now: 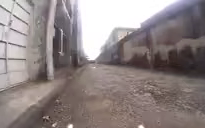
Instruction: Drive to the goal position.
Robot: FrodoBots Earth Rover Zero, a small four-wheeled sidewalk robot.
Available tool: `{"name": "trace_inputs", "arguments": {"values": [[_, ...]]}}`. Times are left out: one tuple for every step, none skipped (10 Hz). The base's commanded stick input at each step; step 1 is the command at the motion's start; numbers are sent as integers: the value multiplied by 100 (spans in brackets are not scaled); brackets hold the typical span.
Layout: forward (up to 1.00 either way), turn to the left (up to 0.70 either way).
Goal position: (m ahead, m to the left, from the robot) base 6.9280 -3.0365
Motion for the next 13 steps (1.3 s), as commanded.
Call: {"name": "trace_inputs", "arguments": {"values": [[70,0],[70,0],[70,0],[70,0],[70,0],[70,0],[70,0],[70,0],[70,0],[70,0],[70,0],[70,-27],[70,-27]]}}
